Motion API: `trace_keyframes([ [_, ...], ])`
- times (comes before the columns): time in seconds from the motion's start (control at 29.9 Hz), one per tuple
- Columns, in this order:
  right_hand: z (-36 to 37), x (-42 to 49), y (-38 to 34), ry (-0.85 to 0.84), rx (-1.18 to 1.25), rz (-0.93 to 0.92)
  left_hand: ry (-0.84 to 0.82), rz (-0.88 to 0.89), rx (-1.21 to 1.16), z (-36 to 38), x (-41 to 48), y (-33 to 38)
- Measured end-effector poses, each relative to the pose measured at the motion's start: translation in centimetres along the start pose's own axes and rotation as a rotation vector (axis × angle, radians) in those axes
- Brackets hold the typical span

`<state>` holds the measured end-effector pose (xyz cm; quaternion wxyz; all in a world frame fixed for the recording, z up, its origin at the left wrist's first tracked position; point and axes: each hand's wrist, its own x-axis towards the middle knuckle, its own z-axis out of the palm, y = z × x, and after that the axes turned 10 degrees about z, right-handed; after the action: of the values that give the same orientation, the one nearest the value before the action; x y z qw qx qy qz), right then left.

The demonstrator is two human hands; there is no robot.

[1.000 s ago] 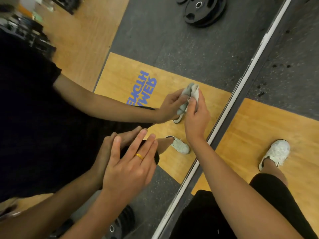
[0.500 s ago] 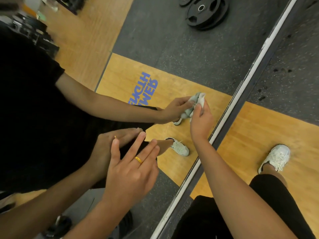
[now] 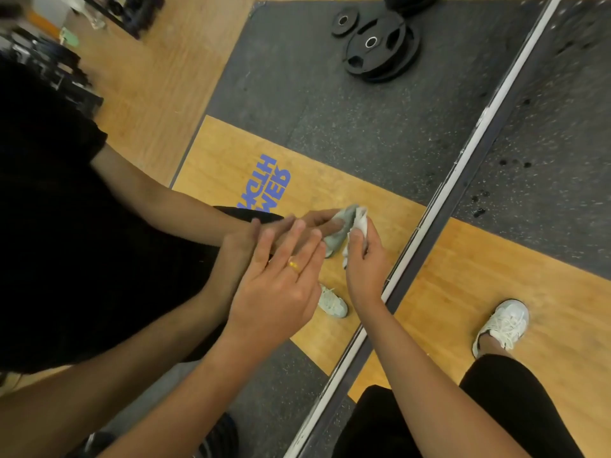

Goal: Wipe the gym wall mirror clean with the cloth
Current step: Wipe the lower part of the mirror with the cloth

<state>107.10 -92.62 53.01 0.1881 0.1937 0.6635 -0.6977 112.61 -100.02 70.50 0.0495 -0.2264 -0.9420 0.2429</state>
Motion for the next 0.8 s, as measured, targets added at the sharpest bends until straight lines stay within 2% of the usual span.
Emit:
trace_keyframes([
  [0.1, -1.0, 0.7, -4.4, 0.033, 0.085, -0.114, -0.002, 0.026, 0.073, 0.7, -0.4, -0.1],
  [0.17, -1.0, 1.7, -6.4, 0.033, 0.044, -0.184, 0.016, 0.013, 0.104, 0.7, -0.2, 0.1],
  [0.3, -0.4, 3.1, -6.2, 0.058, 0.007, -0.25, 0.014, 0.012, 0.108, 0.9, -0.1, 0.1],
  [0.37, -0.7, 4.7, -4.8, 0.098, 0.02, -0.16, 0.01, 0.025, 0.104, 0.9, -0.1, 0.1],
  [0.43, -0.9, 6.6, -3.7, 0.112, 0.068, 0.061, 0.005, 0.028, 0.102, 0.8, -0.1, 0.2],
  [0.5, -1.2, 7.5, -4.5, 0.121, 0.074, 0.112, 0.011, 0.019, 0.119, 0.8, -0.1, 0.1],
  [0.67, -1.1, 5.6, -9.9, 0.042, 0.144, -0.118, 0.003, 0.007, 0.173, 0.9, 0.0, 0.1],
  [0.8, -1.2, 6.4, -8.7, 0.076, 0.053, -0.211, -0.012, 0.008, 0.167, 1.0, -0.1, 0.2],
])
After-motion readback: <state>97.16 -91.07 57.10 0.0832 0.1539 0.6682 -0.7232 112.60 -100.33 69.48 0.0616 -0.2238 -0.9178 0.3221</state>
